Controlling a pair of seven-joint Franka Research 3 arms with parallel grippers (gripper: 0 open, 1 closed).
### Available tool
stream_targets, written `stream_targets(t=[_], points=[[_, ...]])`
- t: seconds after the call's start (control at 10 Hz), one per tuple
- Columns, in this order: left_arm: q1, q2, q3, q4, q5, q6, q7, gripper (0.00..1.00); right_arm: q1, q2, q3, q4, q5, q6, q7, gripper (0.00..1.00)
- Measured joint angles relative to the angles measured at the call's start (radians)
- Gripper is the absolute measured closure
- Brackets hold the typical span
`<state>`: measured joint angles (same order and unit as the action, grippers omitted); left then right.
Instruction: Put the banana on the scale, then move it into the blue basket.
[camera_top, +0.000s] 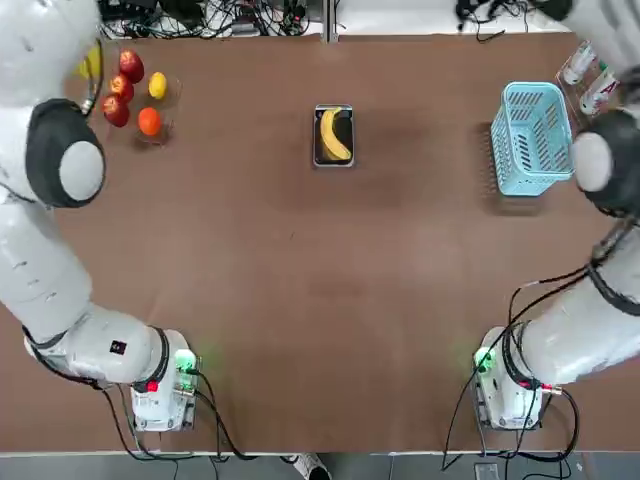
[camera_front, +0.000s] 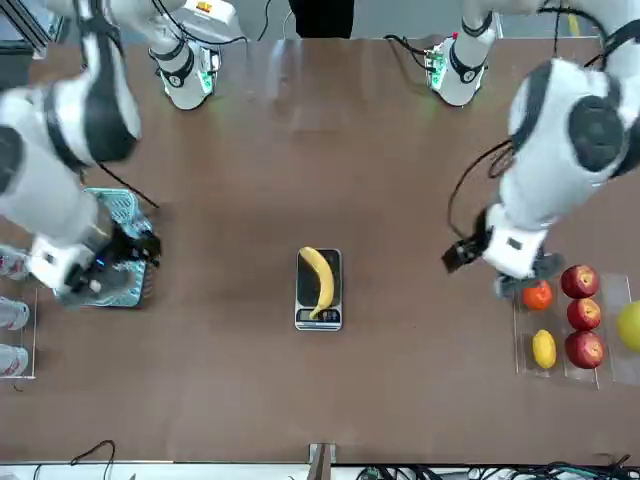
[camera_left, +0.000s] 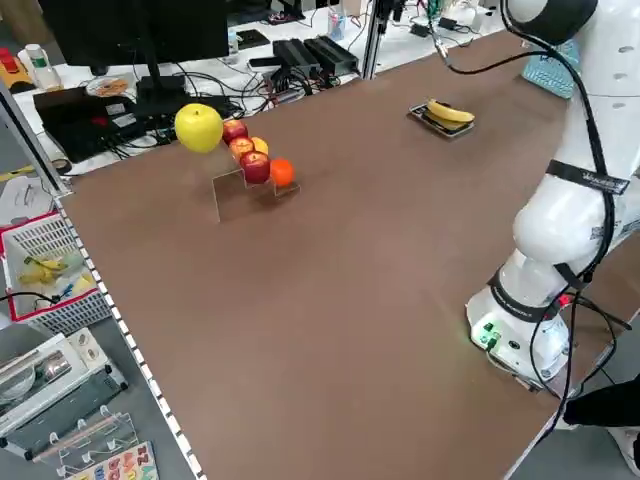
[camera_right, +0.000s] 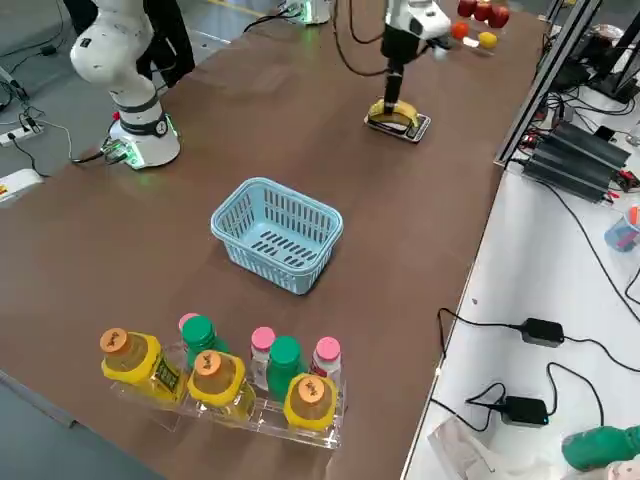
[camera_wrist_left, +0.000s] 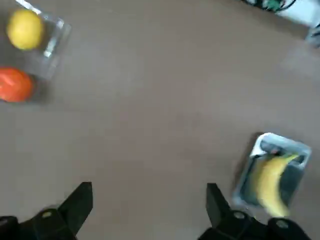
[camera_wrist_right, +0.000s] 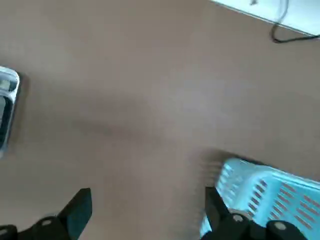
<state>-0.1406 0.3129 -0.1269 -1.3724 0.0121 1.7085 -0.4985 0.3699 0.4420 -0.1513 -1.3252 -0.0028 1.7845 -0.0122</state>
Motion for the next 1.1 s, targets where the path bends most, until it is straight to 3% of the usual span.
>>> stream_targets(t=[0.2, 0.4, 0.6, 0.8, 1.1], points=[[0.089, -0.111, 0.017, -0.085, 0.0, -0.027, 0.242, 0.0, 0.182, 0.153, -0.079, 0.132, 0.08, 0.008, 0.208, 0.0], [0.066, -0.212, 0.101, -0.119, 0.0, -0.104, 0.404, 0.0, 0.315, 0.208, -0.089, 0.176, 0.111, 0.066, 0.358, 0.0], [0.06, -0.273, 0.143, -0.117, 0.0, -0.153, 0.473, 0.0, 0.427, 0.271, -0.089, 0.179, 0.117, 0.16, 0.395, 0.0], [0.052, -0.279, 0.142, -0.115, 0.0, -0.174, 0.478, 0.0, 0.495, 0.381, -0.093, 0.179, 0.117, 0.299, 0.41, 0.0], [0.05, -0.229, 0.134, -0.114, 0.0, -0.175, 0.475, 0.0, 0.522, 0.498, -0.097, 0.192, 0.117, 0.428, 0.439, 0.0]])
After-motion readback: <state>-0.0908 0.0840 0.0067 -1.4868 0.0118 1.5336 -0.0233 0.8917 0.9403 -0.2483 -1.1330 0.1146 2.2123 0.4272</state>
